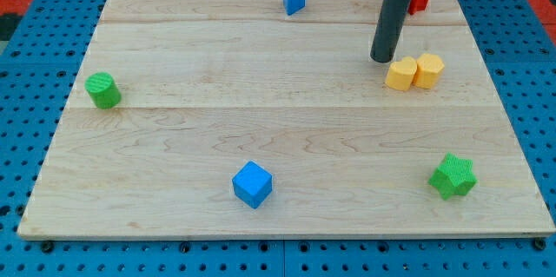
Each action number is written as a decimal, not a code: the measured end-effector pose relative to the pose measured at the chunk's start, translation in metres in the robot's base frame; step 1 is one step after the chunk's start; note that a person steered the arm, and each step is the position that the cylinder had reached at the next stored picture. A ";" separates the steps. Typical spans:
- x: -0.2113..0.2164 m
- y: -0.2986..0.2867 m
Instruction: Slide the blue triangle towards center
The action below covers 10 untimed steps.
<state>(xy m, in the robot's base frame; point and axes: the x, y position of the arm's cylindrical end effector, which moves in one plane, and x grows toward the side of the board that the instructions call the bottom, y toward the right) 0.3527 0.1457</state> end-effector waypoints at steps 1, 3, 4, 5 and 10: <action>-0.004 0.000; -0.026 -0.005; -0.030 -0.007; -0.034 -0.010; -0.157 -0.066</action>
<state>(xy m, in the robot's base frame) 0.1959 0.0796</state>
